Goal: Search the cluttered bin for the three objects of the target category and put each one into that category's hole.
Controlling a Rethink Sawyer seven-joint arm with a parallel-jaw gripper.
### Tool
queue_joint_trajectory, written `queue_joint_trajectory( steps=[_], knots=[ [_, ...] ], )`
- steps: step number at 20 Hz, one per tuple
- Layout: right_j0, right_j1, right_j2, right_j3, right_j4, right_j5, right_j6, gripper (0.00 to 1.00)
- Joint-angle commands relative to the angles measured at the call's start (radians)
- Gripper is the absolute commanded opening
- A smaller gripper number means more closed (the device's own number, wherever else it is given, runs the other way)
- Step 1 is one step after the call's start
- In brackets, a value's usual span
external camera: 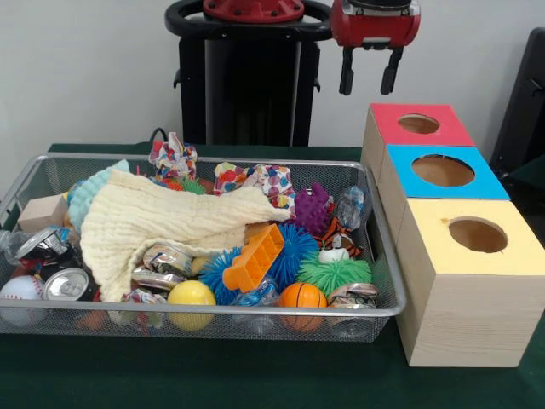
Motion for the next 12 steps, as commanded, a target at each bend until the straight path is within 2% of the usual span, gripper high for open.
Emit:
queue_joint_trajectory(
  steps=[1, 2, 12],
  knots=[
    [-0.12, 0.01, 0.116, -0.002, -0.072, -0.147, -0.039, 1.0],
    [-0.09, 0.034, 0.076, -0.045, -0.015, 0.035, 0.018, 1.0],
    [-0.093, 0.049, 0.09, -0.065, -0.038, 0.035, 0.027, 1.0]
  ],
)
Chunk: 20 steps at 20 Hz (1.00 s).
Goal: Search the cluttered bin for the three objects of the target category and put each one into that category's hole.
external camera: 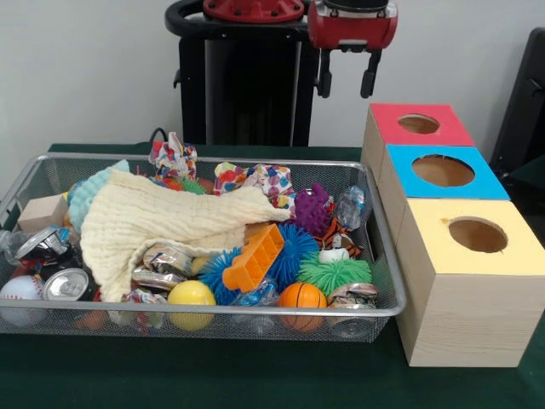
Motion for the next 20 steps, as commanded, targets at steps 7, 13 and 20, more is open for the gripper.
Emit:
queue_joint_trajectory(
  steps=[7, 13, 20],
  knots=[
    [-0.04, 0.058, 0.088, -0.06, -0.033, 0.027, 0.02, 1.0],
    [-0.086, 0.095, 0.107, -0.065, -0.064, -0.027, -0.032, 1.0],
    [-0.169, 0.184, 0.141, -0.083, -0.137, -0.088, -0.072, 1.0]
  ],
)
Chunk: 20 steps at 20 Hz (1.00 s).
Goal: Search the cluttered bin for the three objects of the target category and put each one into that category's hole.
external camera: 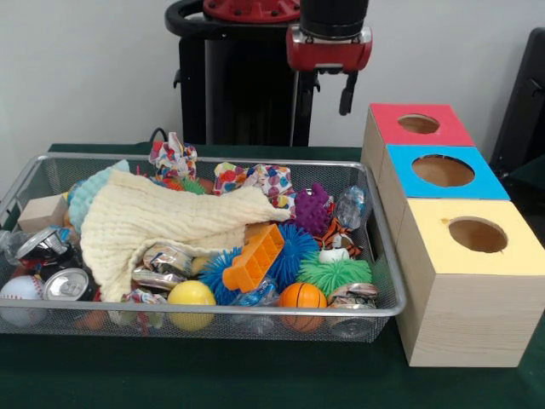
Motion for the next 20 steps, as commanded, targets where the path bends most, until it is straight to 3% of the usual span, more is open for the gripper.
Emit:
queue_joint_trajectory(
  steps=[1, 8, 20],
  knots=[
    [-0.087, 0.108, 0.106, -0.075, -0.112, -0.102, -0.07, 1.0],
    [-0.129, 0.197, 0.128, -0.107, -0.199, -0.15, -0.061, 1.0],
    [-0.157, 0.277, 0.122, -0.096, -0.299, -0.266, 0.014, 1.0]
  ],
)
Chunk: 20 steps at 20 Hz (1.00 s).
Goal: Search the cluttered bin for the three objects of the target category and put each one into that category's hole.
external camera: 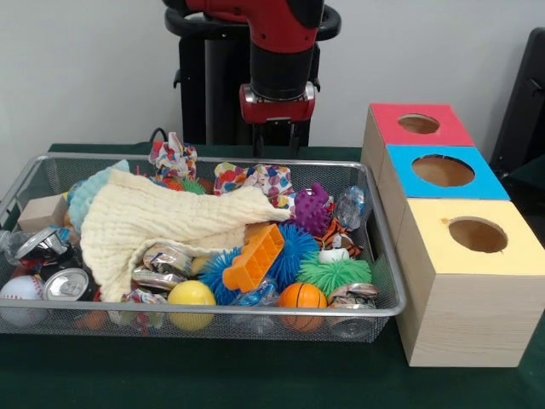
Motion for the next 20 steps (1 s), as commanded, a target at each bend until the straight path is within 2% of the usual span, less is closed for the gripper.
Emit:
queue_joint_trajectory(
  steps=[1, 12, 20],
  knots=[
    [-0.036, 0.07, 0.092, -0.091, -0.077, -0.112, 0.013, 1.0],
    [-0.039, 0.08, 0.093, -0.114, -0.095, -0.093, 0.026, 1.0],
    [-0.04, 0.102, 0.078, -0.135, -0.109, -0.116, 0.039, 1.0]
  ],
)
